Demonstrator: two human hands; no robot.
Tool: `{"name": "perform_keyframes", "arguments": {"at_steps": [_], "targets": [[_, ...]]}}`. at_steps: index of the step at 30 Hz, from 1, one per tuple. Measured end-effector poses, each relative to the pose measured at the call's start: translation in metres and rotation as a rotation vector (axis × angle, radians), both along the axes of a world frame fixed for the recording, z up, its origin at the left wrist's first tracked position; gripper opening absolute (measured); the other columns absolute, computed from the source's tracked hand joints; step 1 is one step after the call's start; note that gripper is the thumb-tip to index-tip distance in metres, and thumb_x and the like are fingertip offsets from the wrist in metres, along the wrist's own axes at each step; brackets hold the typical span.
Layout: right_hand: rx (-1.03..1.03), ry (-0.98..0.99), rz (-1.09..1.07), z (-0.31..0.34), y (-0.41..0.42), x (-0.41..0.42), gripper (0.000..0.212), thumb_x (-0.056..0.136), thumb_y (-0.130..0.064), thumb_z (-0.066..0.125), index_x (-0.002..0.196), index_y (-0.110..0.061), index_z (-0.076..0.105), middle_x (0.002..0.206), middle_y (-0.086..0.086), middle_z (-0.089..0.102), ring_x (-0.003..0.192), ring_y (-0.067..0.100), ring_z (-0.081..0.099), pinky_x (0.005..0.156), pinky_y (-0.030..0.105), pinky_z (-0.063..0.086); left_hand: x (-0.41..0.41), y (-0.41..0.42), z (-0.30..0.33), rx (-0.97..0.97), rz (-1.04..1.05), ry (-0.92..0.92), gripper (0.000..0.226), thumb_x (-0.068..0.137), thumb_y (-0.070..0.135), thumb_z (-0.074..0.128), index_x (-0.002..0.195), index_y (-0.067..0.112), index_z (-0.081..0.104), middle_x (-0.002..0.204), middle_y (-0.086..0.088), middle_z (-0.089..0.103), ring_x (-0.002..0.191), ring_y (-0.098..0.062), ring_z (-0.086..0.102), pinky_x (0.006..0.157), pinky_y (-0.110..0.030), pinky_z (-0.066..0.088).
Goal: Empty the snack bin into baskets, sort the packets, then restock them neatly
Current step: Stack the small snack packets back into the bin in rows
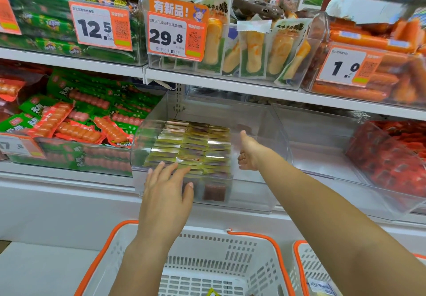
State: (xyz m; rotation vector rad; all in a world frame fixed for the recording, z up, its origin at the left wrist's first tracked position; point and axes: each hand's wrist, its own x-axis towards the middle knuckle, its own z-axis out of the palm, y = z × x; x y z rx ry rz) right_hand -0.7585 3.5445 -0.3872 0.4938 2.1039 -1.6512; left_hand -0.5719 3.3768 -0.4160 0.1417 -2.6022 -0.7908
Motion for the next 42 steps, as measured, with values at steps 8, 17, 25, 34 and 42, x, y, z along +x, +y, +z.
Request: {"name": "perform_keyframes", "arguments": {"at_steps": [8,17,25,34,42], "targets": [[-0.117,0.028,0.074,-0.004,-0.022,-0.030,0.079,0.096,-0.063,0.017,0.151,-0.006,0.017,0.142,0.012,0.045,0.130,0.025,0.044,0.107,0.037,0.033,-0.013,-0.003,-0.004,0.045,0.037,0.067,0.022,0.087,0.022,0.059,0.105,0.017,0.071,0.105,-0.001,0.066,0.109,-0.025,0.051,0.101,-0.043,0.040],[-0.130,0.125,-0.065,-0.012,-0.036,-0.071,0.075,0.094,-0.067,0.021,0.145,-0.014,0.032,0.124,0.010,0.059,0.109,0.020,0.060,0.094,0.025,0.048,-0.015,-0.006,0.003,0.092,0.026,0.027,0.020,0.090,0.025,0.059,0.106,0.026,0.069,0.108,0.009,0.063,0.113,-0.014,0.045,0.114,-0.032,0.019],[-0.136,0.084,0.004,-0.014,-0.029,-0.070,0.082,0.092,-0.069,0.018,0.150,-0.011,0.022,0.143,0.006,0.044,0.132,0.022,0.043,0.109,0.035,0.030,-0.017,-0.007,0.005,0.112,0.002,0.006,0.019,0.091,0.026,0.057,0.106,0.028,0.068,0.108,0.011,0.061,0.114,-0.012,0.043,0.115,-0.025,0.009],[-0.008,0.756,0.229,0.039,-0.023,0.064,0.034,0.102,-0.032,0.037,0.099,-0.015,0.066,0.087,0.002,0.069,0.079,0.014,0.066,0.082,0.030,0.052,-0.001,0.006,0.028,0.178,-0.063,0.106,0.025,0.092,0.024,0.056,0.115,0.028,0.066,0.109,0.021,0.056,0.113,-0.009,0.050,0.091,-0.021,0.035],[0.081,0.518,0.568,-0.055,0.061,0.204,0.022,0.098,-0.010,0.048,0.089,-0.018,0.066,0.073,0.000,0.070,0.061,0.009,0.064,0.067,0.025,0.051,0.054,0.031,0.016,0.070,-0.290,-0.262,0.022,0.093,0.032,0.055,0.112,0.026,0.065,0.096,0.010,0.065,0.096,-0.013,0.062,0.085,-0.035,0.052]]}}
